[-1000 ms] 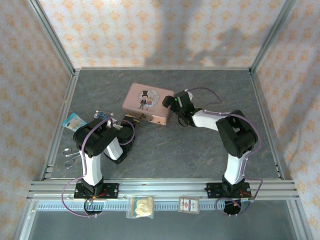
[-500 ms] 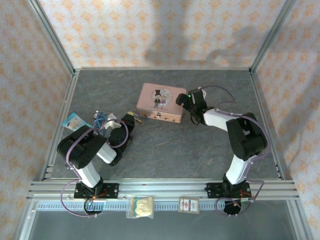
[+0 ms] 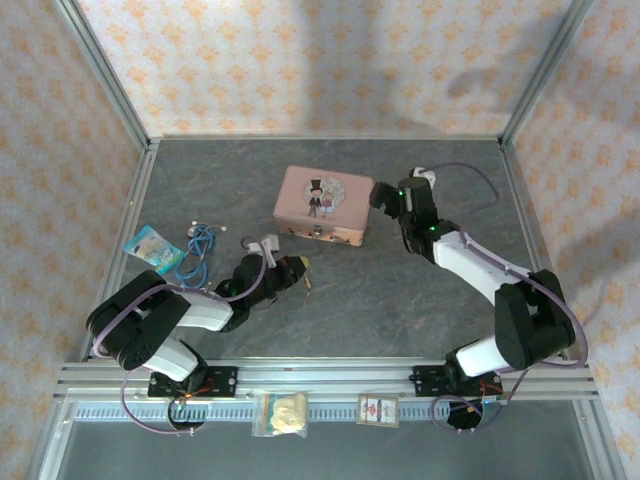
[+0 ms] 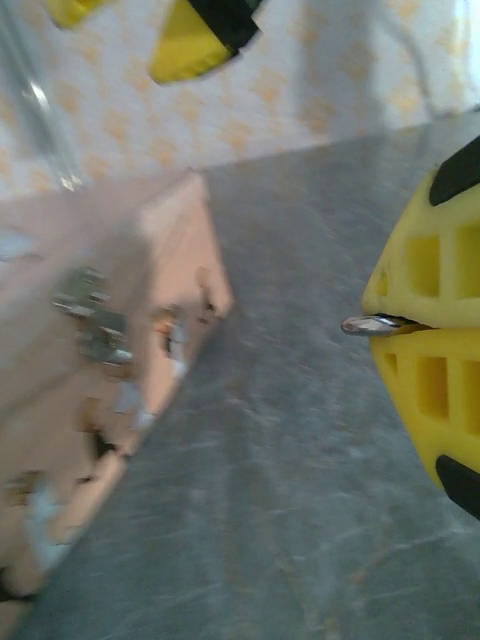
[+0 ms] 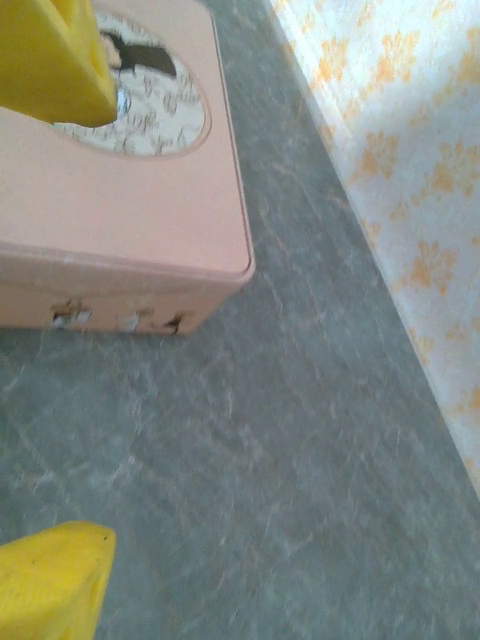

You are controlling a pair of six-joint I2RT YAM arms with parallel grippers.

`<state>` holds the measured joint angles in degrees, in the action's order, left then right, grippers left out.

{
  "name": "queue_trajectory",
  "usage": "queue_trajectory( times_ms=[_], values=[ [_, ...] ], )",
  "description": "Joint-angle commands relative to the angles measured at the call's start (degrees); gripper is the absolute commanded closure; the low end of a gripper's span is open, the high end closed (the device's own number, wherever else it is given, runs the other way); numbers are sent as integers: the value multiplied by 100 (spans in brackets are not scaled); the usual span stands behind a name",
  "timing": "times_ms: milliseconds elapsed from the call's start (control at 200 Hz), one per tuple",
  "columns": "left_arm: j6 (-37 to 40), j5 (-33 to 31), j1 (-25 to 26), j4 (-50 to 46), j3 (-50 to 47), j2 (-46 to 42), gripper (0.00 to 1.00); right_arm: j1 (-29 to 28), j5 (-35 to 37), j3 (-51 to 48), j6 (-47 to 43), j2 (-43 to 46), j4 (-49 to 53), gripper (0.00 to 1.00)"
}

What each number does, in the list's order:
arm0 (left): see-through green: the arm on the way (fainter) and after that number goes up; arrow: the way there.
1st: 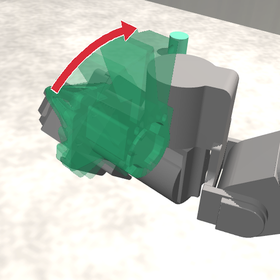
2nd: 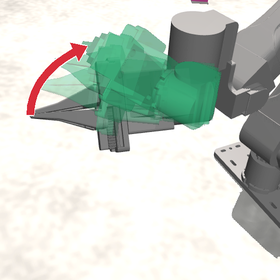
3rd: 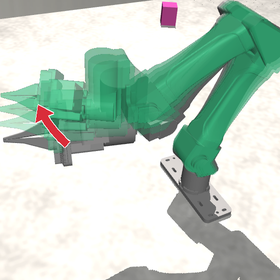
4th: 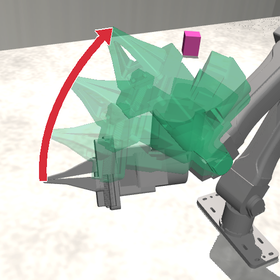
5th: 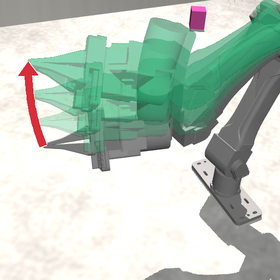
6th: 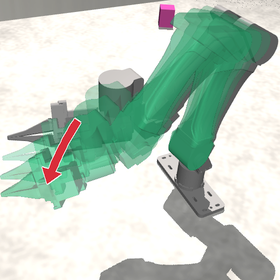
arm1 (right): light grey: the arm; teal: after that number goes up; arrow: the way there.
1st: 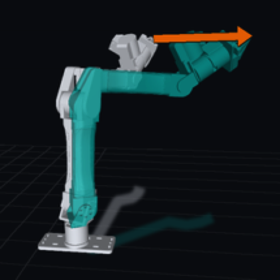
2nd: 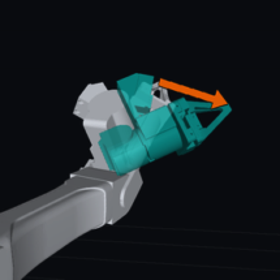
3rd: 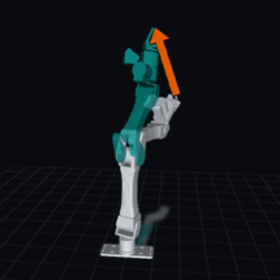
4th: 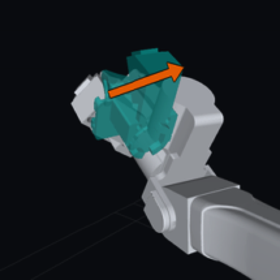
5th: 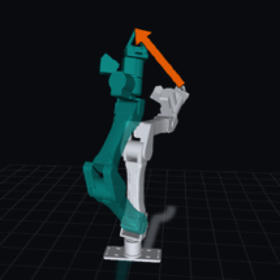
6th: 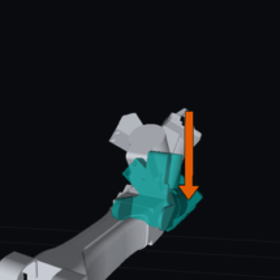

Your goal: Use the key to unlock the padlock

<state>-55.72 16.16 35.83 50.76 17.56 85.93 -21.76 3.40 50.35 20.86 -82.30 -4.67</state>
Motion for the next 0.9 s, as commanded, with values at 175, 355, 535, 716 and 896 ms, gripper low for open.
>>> queue_trajectory(
  times_ms=[175, 355, 535, 716, 896],
  values=[
    [428, -121, 405, -1411, 796, 494, 100, 271, 294, -532, -100, 215, -68, 0],
    [391, -260, 407, -1438, 889, 468, 75, 788, -21, -835, -170, 83, -425, 0],
    [572, -861, 394, -1970, 1026, -120, 43, 1356, 57, -1025, -501, 103, -670, 0],
    [1261, -1744, -94, -2844, 1384, -991, 27, 1727, 275, -1376, -1030, 50, -1370, 0],
    [2414, -2583, -1300, -3381, 1600, -1753, 14, 1802, 269, -1730, -1414, -25, -2222, 0]
  ],
)
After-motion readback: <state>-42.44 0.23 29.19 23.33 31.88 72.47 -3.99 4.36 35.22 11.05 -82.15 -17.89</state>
